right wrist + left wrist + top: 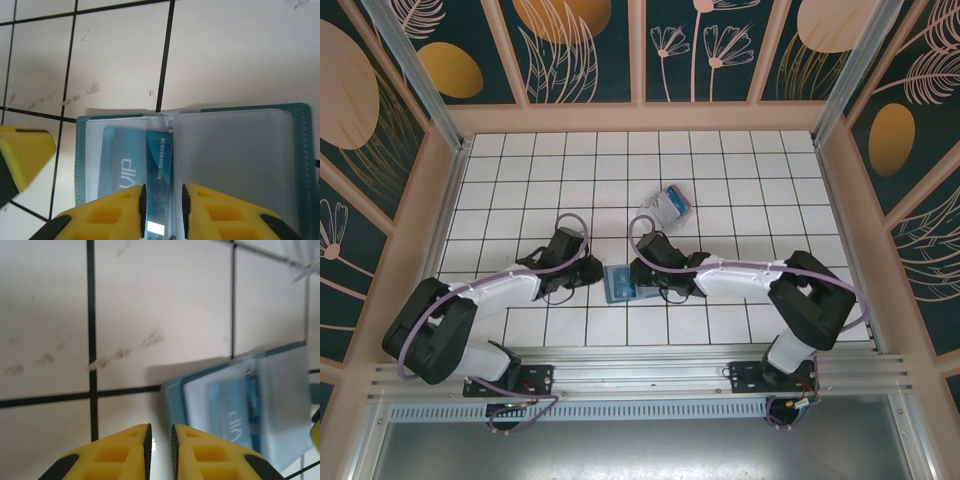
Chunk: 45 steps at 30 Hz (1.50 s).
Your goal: Put the credit cards into the card holder
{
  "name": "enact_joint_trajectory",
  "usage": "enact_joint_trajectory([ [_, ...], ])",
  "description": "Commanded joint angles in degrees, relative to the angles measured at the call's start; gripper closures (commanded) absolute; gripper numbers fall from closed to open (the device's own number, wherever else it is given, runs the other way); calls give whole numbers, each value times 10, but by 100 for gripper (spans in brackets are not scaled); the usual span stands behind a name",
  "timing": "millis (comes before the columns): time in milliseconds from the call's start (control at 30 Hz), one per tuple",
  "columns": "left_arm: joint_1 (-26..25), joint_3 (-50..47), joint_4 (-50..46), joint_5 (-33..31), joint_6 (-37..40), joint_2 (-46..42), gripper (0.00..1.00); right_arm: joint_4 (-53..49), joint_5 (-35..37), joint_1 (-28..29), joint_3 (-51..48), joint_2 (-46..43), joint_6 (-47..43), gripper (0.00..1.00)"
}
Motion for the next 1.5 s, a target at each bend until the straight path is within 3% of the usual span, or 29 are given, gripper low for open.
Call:
enact_joint_trajectory([
  [0,1,50,-46,-28,36,-11,77,-43,15,1,-12,-42,-4,72],
  [300,4,157,-54,-5,82,90,77,-23,-10,-5,-104,-92,37,83],
  [600,3,169,-52,57,108,170,80,17,-20,-13,-124,-42,52,83],
  [733,3,101,-28,80,84,134,82,18,-5,-35,-95,-4,22,83],
  [900,-15,-6,21,104,15,59,83,-33,26,-38,17,76,-41,83],
  [1200,-41,-85,44,95,-68,-56,83,-8,-69,-54,138,188,-118,83],
  [1367,-50,-104,72,97,-121,-101,83,-20,-94,-73,158,179,-145,83],
  [1467,-52,-92,40,86,-117,-130,80,-41,-91,-86,156,151,-157,82],
])
